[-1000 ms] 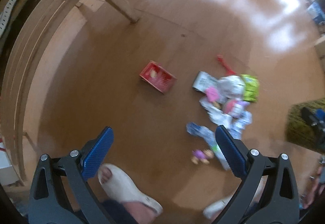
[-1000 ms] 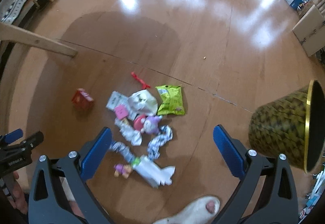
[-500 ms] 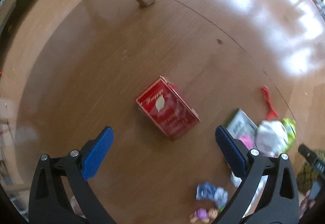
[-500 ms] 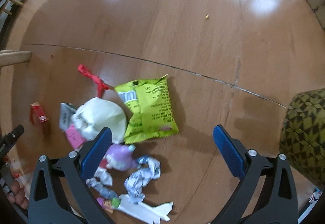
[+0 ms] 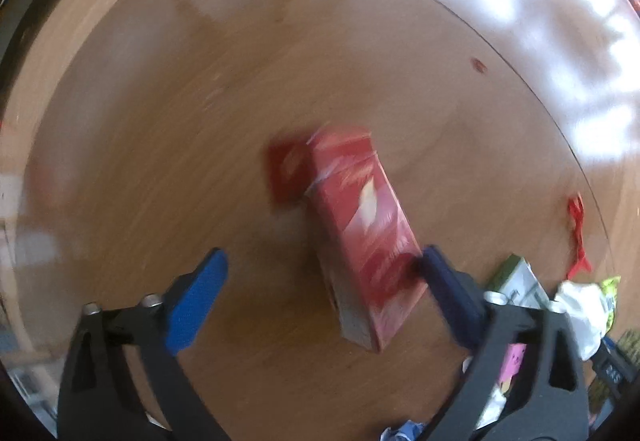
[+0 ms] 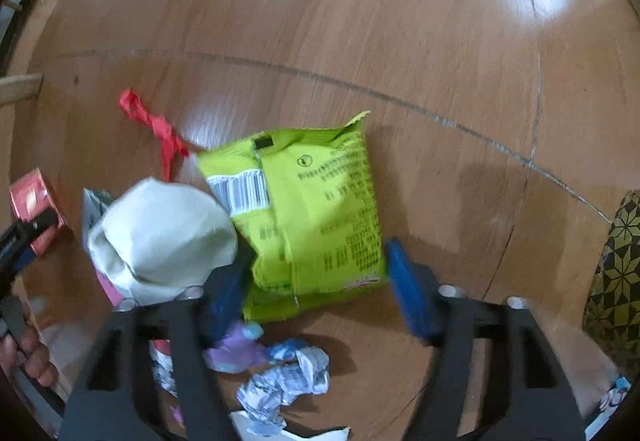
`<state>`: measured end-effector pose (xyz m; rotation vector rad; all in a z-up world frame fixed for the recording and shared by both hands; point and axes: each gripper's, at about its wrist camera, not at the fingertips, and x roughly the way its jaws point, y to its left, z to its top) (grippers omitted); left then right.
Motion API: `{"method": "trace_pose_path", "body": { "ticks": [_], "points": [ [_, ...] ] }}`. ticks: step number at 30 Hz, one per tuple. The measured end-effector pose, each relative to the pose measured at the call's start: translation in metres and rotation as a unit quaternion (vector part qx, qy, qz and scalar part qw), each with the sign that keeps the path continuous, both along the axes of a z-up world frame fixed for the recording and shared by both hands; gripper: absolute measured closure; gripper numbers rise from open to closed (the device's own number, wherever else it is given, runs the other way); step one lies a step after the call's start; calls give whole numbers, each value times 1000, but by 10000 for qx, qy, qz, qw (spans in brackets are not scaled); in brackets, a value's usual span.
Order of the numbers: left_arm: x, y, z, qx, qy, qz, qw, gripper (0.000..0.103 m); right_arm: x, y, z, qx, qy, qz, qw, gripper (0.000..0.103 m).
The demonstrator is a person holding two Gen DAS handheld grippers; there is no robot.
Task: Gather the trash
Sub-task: 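Grasp the red cigarette box with the left tool while the right tool grasps the green snack bag, then carry both items to the wastebasket and open both tools to drop them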
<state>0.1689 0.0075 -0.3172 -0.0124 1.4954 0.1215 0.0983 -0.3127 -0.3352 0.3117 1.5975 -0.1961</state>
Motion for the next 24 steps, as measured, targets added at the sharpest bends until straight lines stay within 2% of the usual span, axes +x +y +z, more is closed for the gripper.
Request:
{"method": "trace_pose_path", "body": {
  "ticks": [1, 2, 3, 7, 11, 14, 18, 22, 24],
  "points": [
    [-2, -5, 1, -34, 35, -138, 9999, 52, -3, -1, 2, -49, -66, 4, 10000, 44],
    [-5, -7, 1, -62, 99, -205, 9997, 76, -5, -1, 6, -69, -92, 16, 9999, 48],
    [-9, -9, 3, -140, 161, -222, 9995, 80, -8, 0, 10, -95, -106, 31, 9999, 49],
    [-26, -16, 32, -206, -25, -463, 9987, 81, -15, 4, 41, -179, -276, -22, 9995, 50],
    [-37, -27, 79, -301, -258, -889, 9952, 81, -20, 2, 97, -172, -565, -91, 9982, 51],
    [-45, -45, 128, -341, -518, -1369, 9886, 81, -24, -2, 146, -159, -886, -129, 9959, 51],
    [-61, -79, 209, -383, -903, -2107, 9726, 81, -47, -13, 231, -131, -1269, -99, 9918, 51],
    [-86, -82, 278, -761, -820, -2102, 9712, 81, -80, -33, 310, -73, -1620, -160, 9866, 51],
    [-104, -90, 312, -922, -840, -2212, 9672, 81, -102, -38, 342, -61, -1779, -200, 9838, 51]
  ]
}}
